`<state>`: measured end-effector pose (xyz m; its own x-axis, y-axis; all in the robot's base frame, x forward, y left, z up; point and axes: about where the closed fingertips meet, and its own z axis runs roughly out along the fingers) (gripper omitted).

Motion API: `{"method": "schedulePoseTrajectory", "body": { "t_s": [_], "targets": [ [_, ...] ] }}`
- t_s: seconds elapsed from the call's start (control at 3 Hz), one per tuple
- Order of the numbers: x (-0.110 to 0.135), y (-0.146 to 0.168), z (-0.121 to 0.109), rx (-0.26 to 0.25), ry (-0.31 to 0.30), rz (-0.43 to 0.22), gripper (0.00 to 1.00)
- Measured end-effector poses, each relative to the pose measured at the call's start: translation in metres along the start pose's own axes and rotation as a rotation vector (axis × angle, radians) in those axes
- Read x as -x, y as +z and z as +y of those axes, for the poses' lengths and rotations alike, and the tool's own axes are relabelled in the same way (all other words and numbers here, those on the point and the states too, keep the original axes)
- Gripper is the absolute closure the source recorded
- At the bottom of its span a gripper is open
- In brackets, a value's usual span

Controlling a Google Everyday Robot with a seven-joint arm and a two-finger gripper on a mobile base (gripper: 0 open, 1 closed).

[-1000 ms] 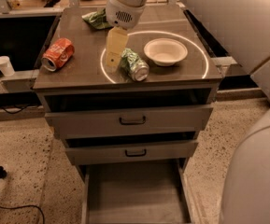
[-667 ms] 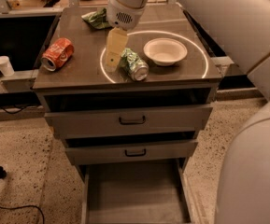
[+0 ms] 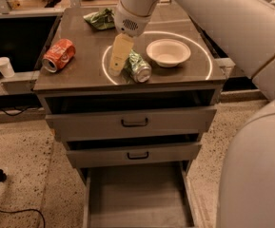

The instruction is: Place green can into bottom drawer

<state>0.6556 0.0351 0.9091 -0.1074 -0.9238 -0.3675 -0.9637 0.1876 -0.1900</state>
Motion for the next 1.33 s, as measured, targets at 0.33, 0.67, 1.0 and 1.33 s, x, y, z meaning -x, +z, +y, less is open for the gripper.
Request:
{"method": "schedulePoseTrajectory", "body": {
  "t_s": [0.33, 0.67, 1.0, 1.33],
  "targets": [
    [-0.01, 0.008, -0.008, -0.005, 0.022, 0.001, 0.0],
    [-0.017, 0.02, -0.014, 0.005, 0.033, -0.003, 0.0],
    [-0.028, 0.032, -0.016, 0.019, 0.057, -0.007, 0.0],
    [-0.038, 0.042, -0.017, 0.026, 0.082, -0.003, 0.0]
  ]
}}
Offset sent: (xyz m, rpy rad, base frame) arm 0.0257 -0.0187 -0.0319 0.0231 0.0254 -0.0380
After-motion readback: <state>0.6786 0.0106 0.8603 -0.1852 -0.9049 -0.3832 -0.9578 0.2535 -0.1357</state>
